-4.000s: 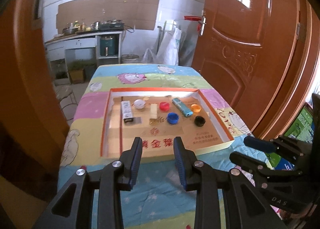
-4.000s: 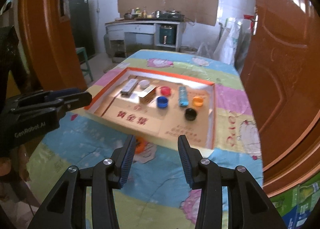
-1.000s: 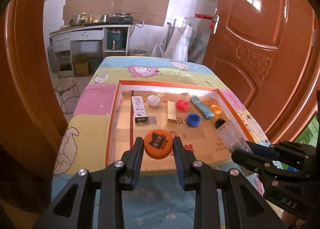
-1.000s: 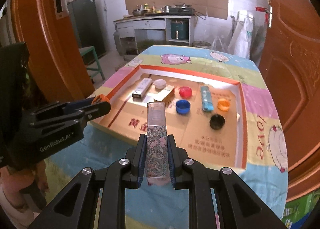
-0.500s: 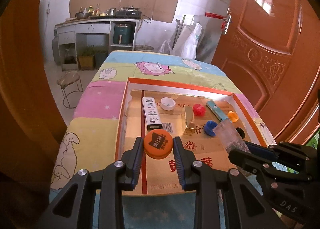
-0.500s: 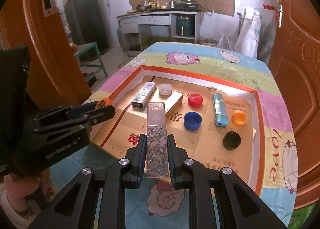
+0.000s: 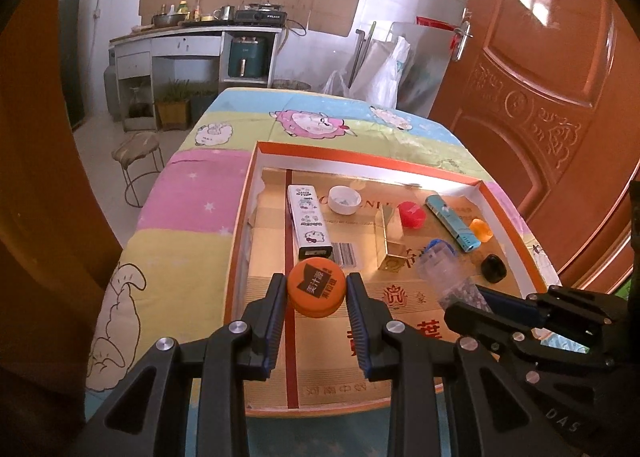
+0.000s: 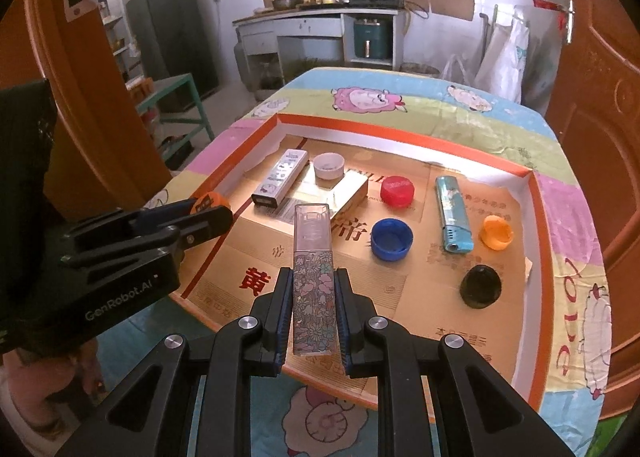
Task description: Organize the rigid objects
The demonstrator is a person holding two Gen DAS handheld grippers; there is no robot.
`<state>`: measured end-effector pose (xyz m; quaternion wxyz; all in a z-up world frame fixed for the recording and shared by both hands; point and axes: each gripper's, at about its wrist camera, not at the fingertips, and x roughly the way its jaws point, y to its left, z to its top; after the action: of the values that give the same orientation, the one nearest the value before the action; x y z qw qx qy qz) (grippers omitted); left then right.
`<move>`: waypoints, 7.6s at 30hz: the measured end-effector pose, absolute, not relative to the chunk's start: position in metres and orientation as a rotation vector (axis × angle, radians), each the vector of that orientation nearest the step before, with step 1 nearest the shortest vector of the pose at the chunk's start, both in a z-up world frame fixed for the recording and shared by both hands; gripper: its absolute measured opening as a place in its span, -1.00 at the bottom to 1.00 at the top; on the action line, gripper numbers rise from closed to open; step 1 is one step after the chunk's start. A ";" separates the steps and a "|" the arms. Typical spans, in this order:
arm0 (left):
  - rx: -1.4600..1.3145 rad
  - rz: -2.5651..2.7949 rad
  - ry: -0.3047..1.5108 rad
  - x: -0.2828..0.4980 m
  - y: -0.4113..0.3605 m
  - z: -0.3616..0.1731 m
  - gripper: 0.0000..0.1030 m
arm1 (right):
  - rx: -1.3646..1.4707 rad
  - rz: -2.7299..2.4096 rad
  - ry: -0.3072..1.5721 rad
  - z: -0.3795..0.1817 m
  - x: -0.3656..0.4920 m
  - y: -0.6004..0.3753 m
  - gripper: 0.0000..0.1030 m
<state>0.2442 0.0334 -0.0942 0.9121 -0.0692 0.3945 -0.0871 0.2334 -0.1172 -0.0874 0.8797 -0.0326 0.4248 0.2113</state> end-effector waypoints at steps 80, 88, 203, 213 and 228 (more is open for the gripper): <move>-0.099 -0.175 0.797 0.248 0.027 -0.101 -0.29 | -0.111 0.439 0.880 -0.099 0.233 -0.115 -0.49; -0.094 -0.162 0.761 0.229 0.025 -0.083 -0.29 | -0.101 0.429 0.847 -0.084 0.213 -0.121 -0.49; -0.014 0.033 0.436 -0.056 -0.012 0.023 -0.29 | 0.003 0.010 0.409 0.029 -0.074 -0.156 0.38; -0.014 0.032 0.436 -0.056 -0.012 0.023 -0.29 | 0.005 0.012 0.410 0.029 -0.075 -0.155 0.38; -0.013 0.033 0.436 -0.056 -0.013 0.023 -0.29 | 0.006 0.015 0.412 0.028 -0.075 -0.153 0.38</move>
<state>-0.0562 -0.0126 0.0225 0.9761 -0.0066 0.2165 0.0164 -0.0751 -0.1535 0.0284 0.9788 0.0030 0.2046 0.0076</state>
